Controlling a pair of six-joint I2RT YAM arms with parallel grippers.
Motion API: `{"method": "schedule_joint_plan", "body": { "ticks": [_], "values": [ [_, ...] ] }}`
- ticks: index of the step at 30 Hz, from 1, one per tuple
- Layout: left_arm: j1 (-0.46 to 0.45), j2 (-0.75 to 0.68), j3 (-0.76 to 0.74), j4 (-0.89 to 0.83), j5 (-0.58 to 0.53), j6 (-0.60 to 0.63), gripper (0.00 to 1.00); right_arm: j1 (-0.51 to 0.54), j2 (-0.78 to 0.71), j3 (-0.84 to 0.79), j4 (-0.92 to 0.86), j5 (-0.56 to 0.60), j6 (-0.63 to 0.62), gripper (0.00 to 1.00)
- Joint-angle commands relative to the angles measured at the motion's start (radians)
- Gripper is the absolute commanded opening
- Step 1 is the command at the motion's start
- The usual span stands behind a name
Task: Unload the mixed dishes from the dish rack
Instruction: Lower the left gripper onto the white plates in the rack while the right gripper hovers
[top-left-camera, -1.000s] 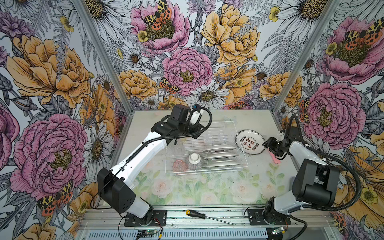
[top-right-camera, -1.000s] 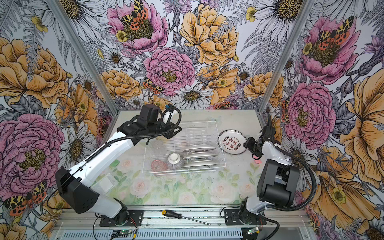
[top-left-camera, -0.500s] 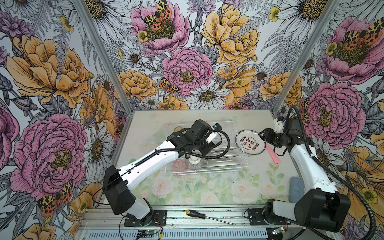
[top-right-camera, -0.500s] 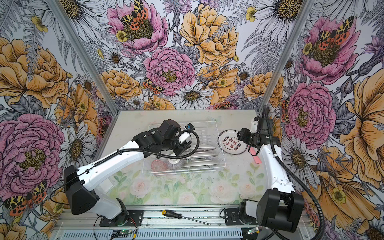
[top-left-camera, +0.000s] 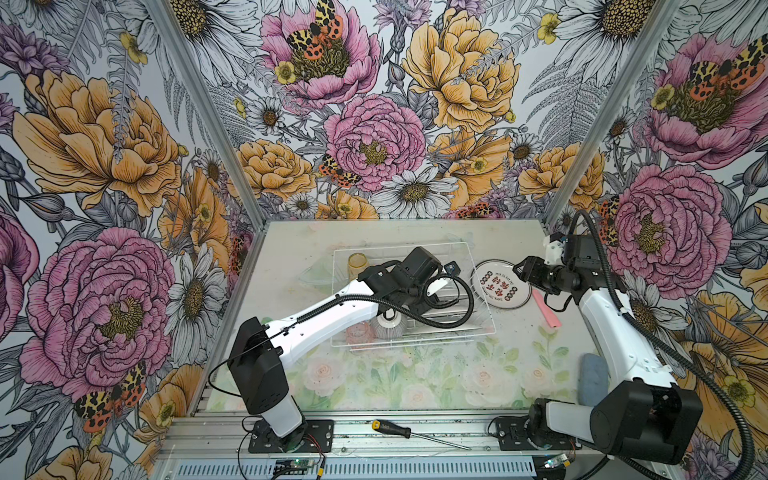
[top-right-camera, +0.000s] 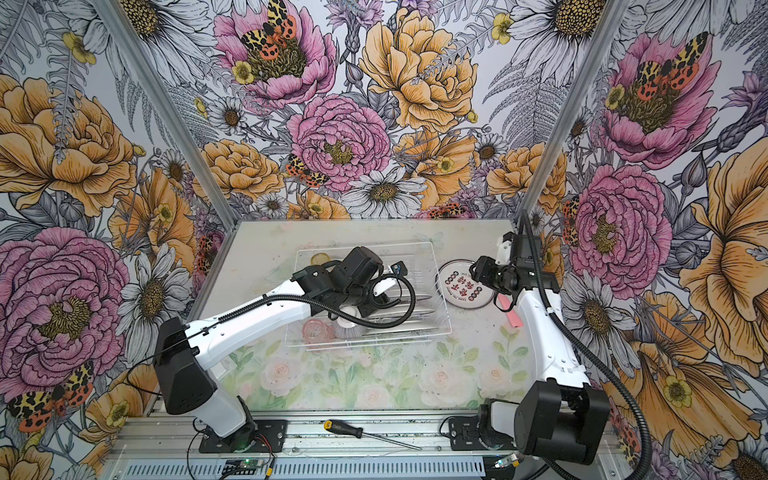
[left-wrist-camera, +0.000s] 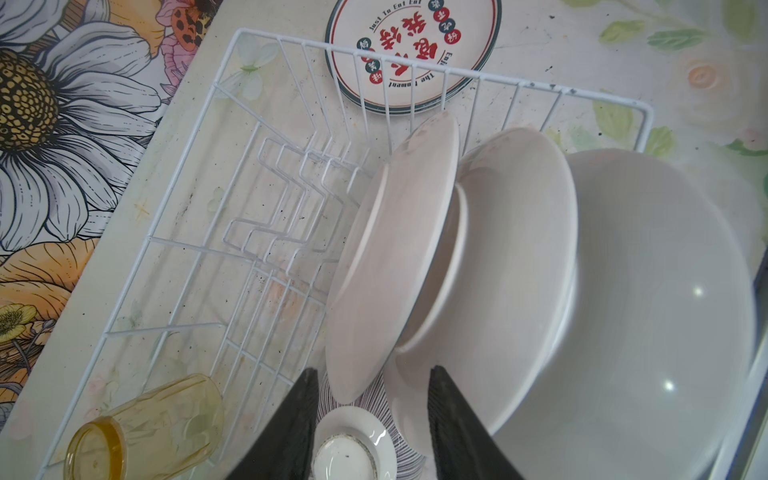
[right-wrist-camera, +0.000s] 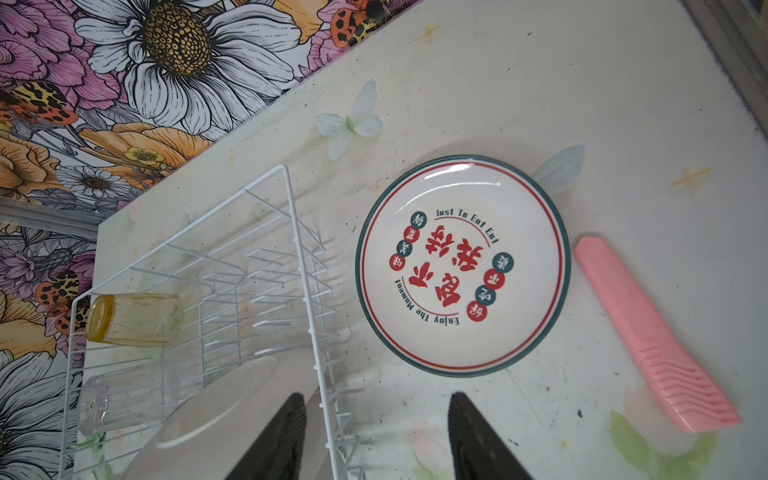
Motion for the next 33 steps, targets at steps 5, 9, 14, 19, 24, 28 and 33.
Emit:
{"method": "schedule_joint_plan", "body": {
  "ticks": [5,9,14,19,24,28,33],
  "values": [
    [-0.012,0.041,0.053,0.003,-0.011,0.067,0.45,0.008,-0.003,0.018,-0.004,0.001,-0.009,0.57],
    [-0.014,0.056,0.061,0.003,-0.011,0.079,0.45,0.009,0.001,0.020,-0.003,0.000,-0.009,0.57],
    [-0.014,0.091,0.078,0.003,-0.016,0.104,0.43,0.009,0.005,0.019,-0.003,-0.003,-0.010,0.57],
    [-0.014,0.123,0.106,0.003,-0.029,0.134,0.42,0.009,-0.002,0.016,-0.003,0.001,-0.013,0.57],
    [-0.014,0.156,0.139,0.004,-0.068,0.164,0.38,0.009,-0.006,0.013,-0.004,0.003,-0.015,0.57],
    [-0.014,0.192,0.160,0.006,-0.096,0.177,0.33,0.009,-0.008,0.010,-0.003,0.002,-0.017,0.57],
    [-0.015,0.207,0.178,0.007,-0.149,0.183,0.30,0.009,-0.008,0.005,-0.003,0.005,-0.022,0.57]
  ]
}}
